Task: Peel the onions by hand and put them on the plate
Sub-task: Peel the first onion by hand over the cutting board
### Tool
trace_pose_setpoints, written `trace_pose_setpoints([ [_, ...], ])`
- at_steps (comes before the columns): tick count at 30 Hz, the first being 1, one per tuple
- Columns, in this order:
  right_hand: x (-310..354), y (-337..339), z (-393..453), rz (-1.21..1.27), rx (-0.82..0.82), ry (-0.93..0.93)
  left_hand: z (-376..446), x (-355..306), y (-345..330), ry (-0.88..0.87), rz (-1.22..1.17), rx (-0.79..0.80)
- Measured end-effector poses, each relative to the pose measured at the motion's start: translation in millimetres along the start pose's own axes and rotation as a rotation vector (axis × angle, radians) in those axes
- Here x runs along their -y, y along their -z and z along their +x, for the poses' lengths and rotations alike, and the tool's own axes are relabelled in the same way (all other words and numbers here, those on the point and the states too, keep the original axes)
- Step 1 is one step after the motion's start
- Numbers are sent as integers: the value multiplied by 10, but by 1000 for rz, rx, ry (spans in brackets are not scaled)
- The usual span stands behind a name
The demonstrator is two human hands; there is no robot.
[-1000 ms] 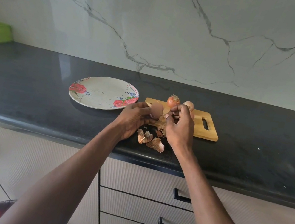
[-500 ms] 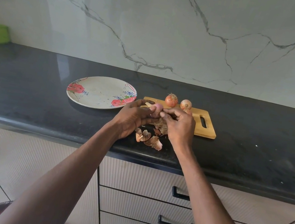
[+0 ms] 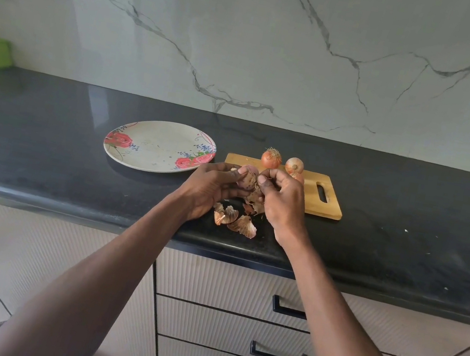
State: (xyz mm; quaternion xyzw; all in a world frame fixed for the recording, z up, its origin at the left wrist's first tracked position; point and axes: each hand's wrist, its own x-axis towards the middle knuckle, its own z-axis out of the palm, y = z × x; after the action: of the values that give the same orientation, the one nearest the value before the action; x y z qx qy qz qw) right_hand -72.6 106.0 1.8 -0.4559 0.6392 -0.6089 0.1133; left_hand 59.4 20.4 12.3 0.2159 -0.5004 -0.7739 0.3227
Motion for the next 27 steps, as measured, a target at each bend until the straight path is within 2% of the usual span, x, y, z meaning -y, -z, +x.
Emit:
trace_pose_setpoints([
  [5, 19, -1, 11, 227, 10, -118, 2, -5, 0, 4, -66, 1],
  [10, 67, 8, -18, 293, -6, -130, -1, -20, -10, 3, -140, -34],
  [12, 52, 1, -32, 232, -26, -96, 17, -29, 9, -32, -168, -87],
  [14, 33, -6, -40, 62, -49, -24, 44, -31, 47, -76, -198, -134],
  [17, 67, -9, -47, -112, -77, 60, 58, -19, 80, -98, -191, -146],
  [21, 65, -21, -32, -152, -36, 90, 53, 20, 66, -107, -14, -108],
  [24, 25, -46, -32, -155, -3, 119, 47, 28, 56, -111, -14, -80],
  [27, 9, -30, -27, -100, -61, 81, 19, 25, 43, -102, -6, -49],
])
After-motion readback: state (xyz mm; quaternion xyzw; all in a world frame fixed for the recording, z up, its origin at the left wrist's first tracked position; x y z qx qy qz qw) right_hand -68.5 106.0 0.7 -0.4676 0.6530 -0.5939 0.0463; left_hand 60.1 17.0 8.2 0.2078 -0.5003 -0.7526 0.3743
